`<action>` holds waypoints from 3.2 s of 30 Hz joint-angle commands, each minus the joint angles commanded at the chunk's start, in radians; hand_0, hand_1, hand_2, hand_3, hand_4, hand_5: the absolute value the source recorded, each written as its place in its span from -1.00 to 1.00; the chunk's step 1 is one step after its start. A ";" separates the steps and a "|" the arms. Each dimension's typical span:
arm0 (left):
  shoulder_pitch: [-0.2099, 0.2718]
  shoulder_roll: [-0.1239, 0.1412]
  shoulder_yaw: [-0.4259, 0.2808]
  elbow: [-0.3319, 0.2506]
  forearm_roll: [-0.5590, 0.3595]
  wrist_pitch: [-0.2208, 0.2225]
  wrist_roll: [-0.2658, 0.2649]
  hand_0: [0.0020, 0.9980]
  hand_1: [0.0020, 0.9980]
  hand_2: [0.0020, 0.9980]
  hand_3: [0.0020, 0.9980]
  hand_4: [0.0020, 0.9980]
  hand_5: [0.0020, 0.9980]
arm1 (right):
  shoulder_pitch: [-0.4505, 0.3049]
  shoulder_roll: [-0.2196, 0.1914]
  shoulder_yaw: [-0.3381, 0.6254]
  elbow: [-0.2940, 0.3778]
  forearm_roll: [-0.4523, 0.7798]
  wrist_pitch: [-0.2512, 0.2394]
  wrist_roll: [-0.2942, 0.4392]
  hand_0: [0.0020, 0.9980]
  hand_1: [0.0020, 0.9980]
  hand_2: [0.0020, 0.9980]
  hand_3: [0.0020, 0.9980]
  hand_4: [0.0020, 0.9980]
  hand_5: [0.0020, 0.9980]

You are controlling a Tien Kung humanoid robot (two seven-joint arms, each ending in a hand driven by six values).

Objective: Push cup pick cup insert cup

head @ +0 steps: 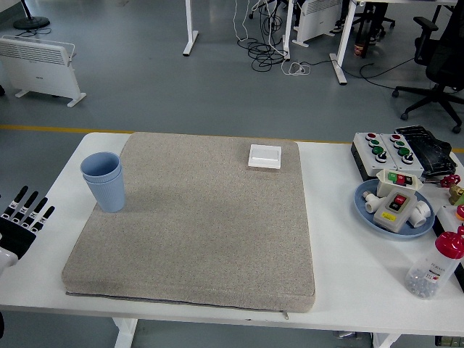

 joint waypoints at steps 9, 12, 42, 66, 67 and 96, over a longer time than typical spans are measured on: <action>-0.004 0.001 0.001 0.004 -0.001 0.001 0.000 0.70 0.70 0.79 0.57 -0.01 1.00 | 0.003 0.000 -0.002 0.000 0.008 0.000 0.003 0.56 0.44 0.45 0.26 -0.40 0.15; -0.004 0.002 0.000 0.004 -0.001 0.001 0.000 0.70 0.70 0.79 0.57 -0.01 1.00 | 0.004 0.000 -0.002 0.000 0.008 0.000 0.003 0.56 0.44 0.45 0.26 -0.40 0.15; 0.006 0.001 -0.002 0.004 -0.002 0.001 -0.001 0.70 0.70 0.79 0.57 0.00 1.00 | -0.003 -0.001 -0.005 0.000 0.009 -0.001 0.001 0.56 0.44 0.45 0.26 -0.40 0.14; -0.009 0.007 0.004 0.005 -0.003 0.001 -0.005 0.70 0.70 0.78 0.57 0.00 1.00 | 0.003 -0.001 -0.004 0.000 0.013 -0.003 0.004 0.56 0.44 0.45 0.26 -0.40 0.14; -0.009 0.008 0.005 0.004 -0.003 0.001 -0.005 0.70 0.70 0.78 0.57 0.00 1.00 | 0.004 -0.001 -0.004 0.000 0.013 -0.003 0.004 0.56 0.44 0.45 0.26 -0.40 0.14; -0.013 0.004 0.000 0.009 0.001 0.005 -0.009 0.71 0.70 0.79 0.57 0.01 1.00 | 0.005 -0.003 -0.007 0.000 0.016 -0.002 0.003 0.56 0.44 0.45 0.26 -0.40 0.13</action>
